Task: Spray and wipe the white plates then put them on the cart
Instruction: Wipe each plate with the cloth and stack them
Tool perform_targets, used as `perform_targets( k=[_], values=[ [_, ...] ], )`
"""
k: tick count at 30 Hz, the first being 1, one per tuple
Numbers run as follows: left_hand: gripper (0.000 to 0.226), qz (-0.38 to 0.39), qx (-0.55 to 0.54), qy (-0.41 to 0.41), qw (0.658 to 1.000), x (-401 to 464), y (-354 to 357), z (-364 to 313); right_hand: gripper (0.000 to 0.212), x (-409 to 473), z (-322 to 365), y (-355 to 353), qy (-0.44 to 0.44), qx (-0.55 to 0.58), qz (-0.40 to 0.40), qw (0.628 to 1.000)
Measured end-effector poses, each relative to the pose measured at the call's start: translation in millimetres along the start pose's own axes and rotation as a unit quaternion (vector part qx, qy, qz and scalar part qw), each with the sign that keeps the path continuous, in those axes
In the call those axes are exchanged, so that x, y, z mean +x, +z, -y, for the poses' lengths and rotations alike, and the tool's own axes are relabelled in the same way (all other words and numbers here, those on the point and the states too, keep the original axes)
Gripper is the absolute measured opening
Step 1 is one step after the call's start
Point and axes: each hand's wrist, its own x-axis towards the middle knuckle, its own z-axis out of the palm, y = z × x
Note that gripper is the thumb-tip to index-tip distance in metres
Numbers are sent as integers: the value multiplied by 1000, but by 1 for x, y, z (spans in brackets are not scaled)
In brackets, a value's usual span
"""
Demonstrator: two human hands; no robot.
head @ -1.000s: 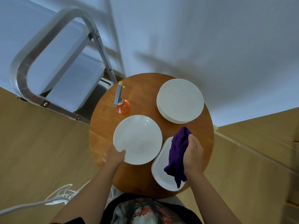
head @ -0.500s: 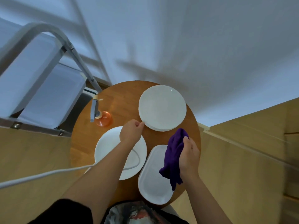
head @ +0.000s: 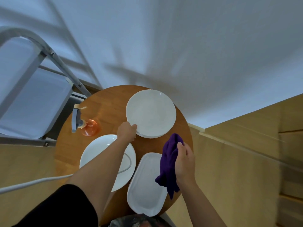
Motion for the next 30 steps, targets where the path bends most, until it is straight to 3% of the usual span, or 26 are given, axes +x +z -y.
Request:
perform_targets(
  k=[6,8,11,15,19,23,25,28,30],
  values=[
    [4,-28,-217,-15,976,-1,-12,-11,20,-3,1,-5,7,13,-3,1000],
    [12,-13,-290,-52,956,-4,-18,-16,22,-6,5,-7,11,25,-4,1000],
    [47,62,-371,-76,924,-16,-25,-14,24,-13,14,-9,16,46,-9,999],
    [38,125,-455,-71,879,-46,-37,-1,28,-22,39,-14,36,102,-2,994],
    [50,115,-515,-43,848,-81,-50,16,18,-36,68,-13,-4,133,25,991],
    [51,126,-532,-5,837,-115,-74,26,20,-64,86,-1,-105,65,60,991],
    [50,125,-536,13,835,-131,-87,29,40,-79,91,10,-139,22,99,985],
    [33,49,-506,51,860,-150,-101,31,80,-99,88,34,-149,-140,145,968],
    [23,-5,-463,82,882,-162,-110,30,84,-111,79,55,-168,-260,126,943]
  ],
)
